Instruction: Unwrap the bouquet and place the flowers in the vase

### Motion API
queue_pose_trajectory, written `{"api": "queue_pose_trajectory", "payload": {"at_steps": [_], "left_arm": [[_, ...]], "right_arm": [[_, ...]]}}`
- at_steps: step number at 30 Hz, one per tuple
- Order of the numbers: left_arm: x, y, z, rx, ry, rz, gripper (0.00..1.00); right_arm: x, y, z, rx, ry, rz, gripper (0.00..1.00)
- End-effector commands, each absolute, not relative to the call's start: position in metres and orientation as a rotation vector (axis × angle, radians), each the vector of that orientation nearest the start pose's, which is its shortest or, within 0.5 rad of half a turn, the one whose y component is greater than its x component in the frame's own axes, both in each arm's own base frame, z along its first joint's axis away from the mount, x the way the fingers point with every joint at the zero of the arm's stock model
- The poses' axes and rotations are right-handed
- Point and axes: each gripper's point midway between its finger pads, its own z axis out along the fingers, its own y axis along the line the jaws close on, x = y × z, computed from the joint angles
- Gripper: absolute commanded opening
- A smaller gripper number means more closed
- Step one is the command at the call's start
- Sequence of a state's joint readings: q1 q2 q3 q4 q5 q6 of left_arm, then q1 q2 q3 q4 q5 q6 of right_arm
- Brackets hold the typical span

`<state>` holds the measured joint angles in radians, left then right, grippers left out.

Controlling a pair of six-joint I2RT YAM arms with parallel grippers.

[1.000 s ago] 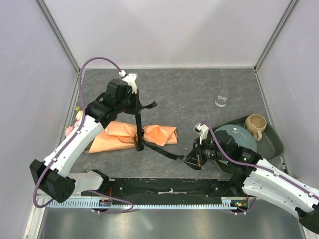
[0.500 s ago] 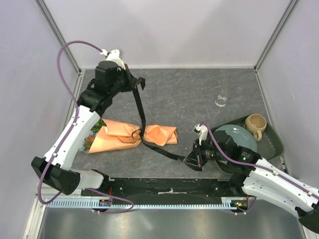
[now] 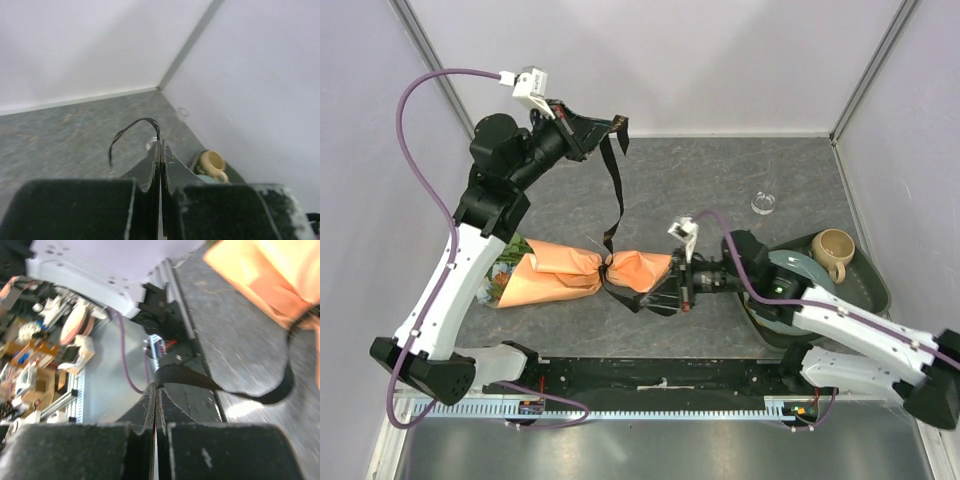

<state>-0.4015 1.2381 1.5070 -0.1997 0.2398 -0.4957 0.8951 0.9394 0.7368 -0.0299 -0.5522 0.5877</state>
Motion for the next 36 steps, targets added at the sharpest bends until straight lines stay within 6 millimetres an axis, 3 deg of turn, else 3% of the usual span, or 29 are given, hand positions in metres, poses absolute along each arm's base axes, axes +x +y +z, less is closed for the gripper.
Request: {"api": "queue_pose_trajectory", "payload": {"at_steps": [1,2,3,4,6,7,8,10,13,17,19,25,27,28,29,30,32,33,34,36], "left_arm": [[0.327,-0.255,0.489,0.312,1.478,-1.167,0.02],[0.322,-0.264,0.494,0.373,1.475,-1.223,0.02],[0.332,-0.274,0.48,0.388,1.52,-1.259,0.02],[0.335,-0.281,0.474,0.394,1.557,-1.299,0.02],[0.335,-0.289,0.464,0.427,1.642,-1.355,0.02],[0.349,-0.296,0.44,0.418,1.728,-1.363,0.02],[0.348,-0.299,0.442,0.442,1.747,-1.377,0.02],[0.359,-0.303,0.406,0.427,1.886,-1.374,0.02],[0.377,-0.3,0.377,0.365,1.986,-1.339,0.02],[0.38,-0.305,0.364,0.375,2.023,-1.419,0.02],[0.372,-0.314,0.372,0.425,1.983,-1.519,0.02],[0.352,-0.335,0.349,0.515,2.044,-1.723,0.02],[0.347,-0.334,0.34,0.52,2.076,-1.717,0.02],[0.354,-0.329,0.332,0.512,2.085,-1.62,0.03],[0.354,-0.321,0.325,0.479,2.14,-1.551,0.09],[0.357,-0.315,0.322,0.465,2.15,-1.478,0.29],[0.364,-0.295,0.328,0.419,2.123,-1.348,0.51],[0.366,-0.288,0.332,0.397,2.113,-1.328,0.81],[0.366,-0.272,0.347,0.36,2.076,-1.285,0.91],[0.367,-0.254,0.352,0.304,2.061,-1.222,0.98]], "right_arm": [[0.08,0.362,0.344,-0.995,1.532,1.661,0.0],[0.083,0.375,0.342,-1.013,1.534,1.651,0.0],[0.084,0.383,0.35,-1.008,1.511,1.633,0.0],[0.089,0.388,0.371,-1.001,1.447,1.617,0.0],[0.107,0.401,0.377,-0.948,1.451,1.564,0.0],[0.115,0.404,0.393,-0.912,1.422,1.532,0.0],[0.123,0.406,0.396,-0.879,1.422,1.511,0.0],[0.136,0.407,0.411,-0.808,1.398,1.466,0.0],[0.146,0.405,0.427,-0.751,1.369,1.433,0.0],[0.15,0.398,0.443,-0.702,1.334,1.408,0.0],[0.155,0.393,0.443,-0.679,1.337,1.379,0.0],[0.166,0.39,0.434,-0.661,1.376,1.303,0.0],[0.167,0.389,0.433,-0.647,1.38,1.296,0.0],[0.17,0.389,0.431,-0.639,1.387,1.287,0.0],[0.172,0.389,0.429,-0.631,1.395,1.281,0.0],[0.173,0.389,0.428,-0.624,1.404,1.274,0.0],[0.182,0.391,0.421,-0.603,1.442,1.236,0.0],[0.186,0.392,0.425,-0.593,1.446,1.225,0.0],[0.194,0.394,0.417,-0.581,1.48,1.195,0.0],[0.21,0.393,0.416,-0.54,1.507,1.172,0.0]]}}
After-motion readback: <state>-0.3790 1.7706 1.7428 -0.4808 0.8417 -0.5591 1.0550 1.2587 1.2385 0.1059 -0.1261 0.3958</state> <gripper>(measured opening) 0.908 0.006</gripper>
